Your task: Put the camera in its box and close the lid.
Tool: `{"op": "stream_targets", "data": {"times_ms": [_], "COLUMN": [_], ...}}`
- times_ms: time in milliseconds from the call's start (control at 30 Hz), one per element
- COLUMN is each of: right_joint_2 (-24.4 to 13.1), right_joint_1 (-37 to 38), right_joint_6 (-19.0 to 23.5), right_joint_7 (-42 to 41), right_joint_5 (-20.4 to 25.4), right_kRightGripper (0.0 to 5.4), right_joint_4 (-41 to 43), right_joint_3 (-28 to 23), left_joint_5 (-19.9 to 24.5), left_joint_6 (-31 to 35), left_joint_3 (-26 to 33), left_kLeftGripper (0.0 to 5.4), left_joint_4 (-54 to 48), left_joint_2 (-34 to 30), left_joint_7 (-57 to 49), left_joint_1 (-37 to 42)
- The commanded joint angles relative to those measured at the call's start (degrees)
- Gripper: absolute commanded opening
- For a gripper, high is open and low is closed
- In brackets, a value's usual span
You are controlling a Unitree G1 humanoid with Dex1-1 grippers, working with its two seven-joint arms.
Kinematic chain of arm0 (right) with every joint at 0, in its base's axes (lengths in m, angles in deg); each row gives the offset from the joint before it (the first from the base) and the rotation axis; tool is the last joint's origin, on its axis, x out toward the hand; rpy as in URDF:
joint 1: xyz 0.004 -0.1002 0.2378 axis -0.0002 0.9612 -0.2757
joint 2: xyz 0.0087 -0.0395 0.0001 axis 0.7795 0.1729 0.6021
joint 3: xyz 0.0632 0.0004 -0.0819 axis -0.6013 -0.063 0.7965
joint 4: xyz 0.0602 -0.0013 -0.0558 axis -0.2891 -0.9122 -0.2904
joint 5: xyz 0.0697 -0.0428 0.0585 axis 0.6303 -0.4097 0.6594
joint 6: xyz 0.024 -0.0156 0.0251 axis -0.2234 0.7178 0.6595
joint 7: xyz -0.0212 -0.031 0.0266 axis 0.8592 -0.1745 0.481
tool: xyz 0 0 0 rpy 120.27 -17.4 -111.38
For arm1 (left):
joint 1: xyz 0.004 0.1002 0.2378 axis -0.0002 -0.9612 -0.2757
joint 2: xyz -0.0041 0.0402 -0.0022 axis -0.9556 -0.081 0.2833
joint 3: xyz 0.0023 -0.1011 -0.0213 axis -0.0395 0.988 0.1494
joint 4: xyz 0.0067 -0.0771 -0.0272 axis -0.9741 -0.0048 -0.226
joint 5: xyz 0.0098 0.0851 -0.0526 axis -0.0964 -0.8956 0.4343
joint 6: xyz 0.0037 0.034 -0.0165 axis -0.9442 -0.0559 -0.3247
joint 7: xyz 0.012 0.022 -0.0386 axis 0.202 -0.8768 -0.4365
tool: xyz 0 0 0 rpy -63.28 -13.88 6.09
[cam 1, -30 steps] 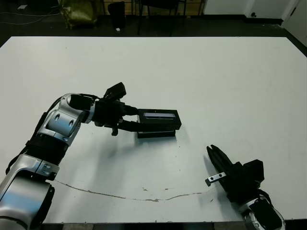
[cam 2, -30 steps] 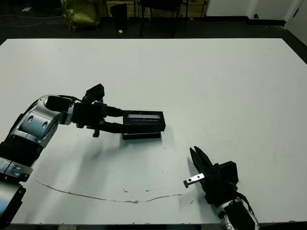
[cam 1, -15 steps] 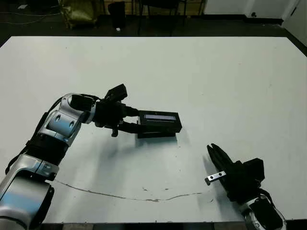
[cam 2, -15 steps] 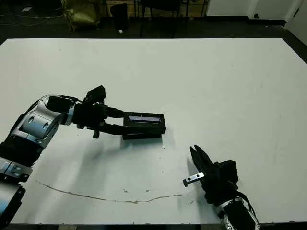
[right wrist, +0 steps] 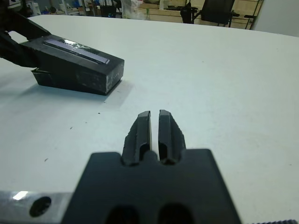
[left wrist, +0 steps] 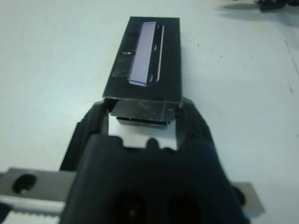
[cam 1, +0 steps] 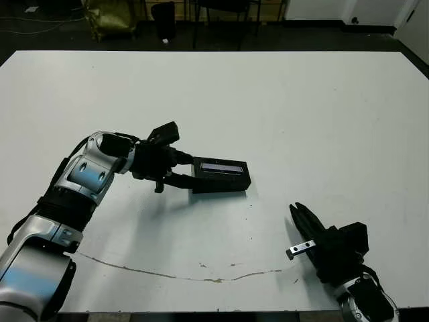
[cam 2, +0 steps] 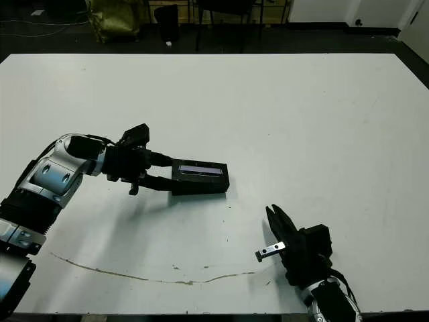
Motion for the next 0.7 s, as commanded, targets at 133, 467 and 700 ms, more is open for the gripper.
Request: {"op": "stream_targets", "data": {"times_ms": [133,467,700], "right_joint_2": [-0.49,-0.48,-0.84], "right_joint_1": [2.05,2.47,2.85], "right_joint_6": [-0.79,2.38,4.26], "right_joint_7": [-0.57,0.65,0.86], "right_joint_5": [0.08,-0.39,-0.73], "right_kRightGripper": [0.00,0.00,0.00], "right_joint_4": [-1.37,0.59,2.37], "right_joint_3": [-0.13,0.01,-0.17], "left_joint_5": [-1.57,-1.87,-1.19], "left_joint_6": [0.05,-0.27,-1.13], "left_joint_3": [-0.46,-0.26,0.15], "left_kLeftGripper": [1.93,1.93,1.93], "left_joint_4": [1.39,1.62,2.38], "left_joint_2": [-1.24,-2.51,-3.12], "left_joint_7": [0.01,-0.15,-0.24], "left_joint_1": [0.48,-0.58,-2.63]}}
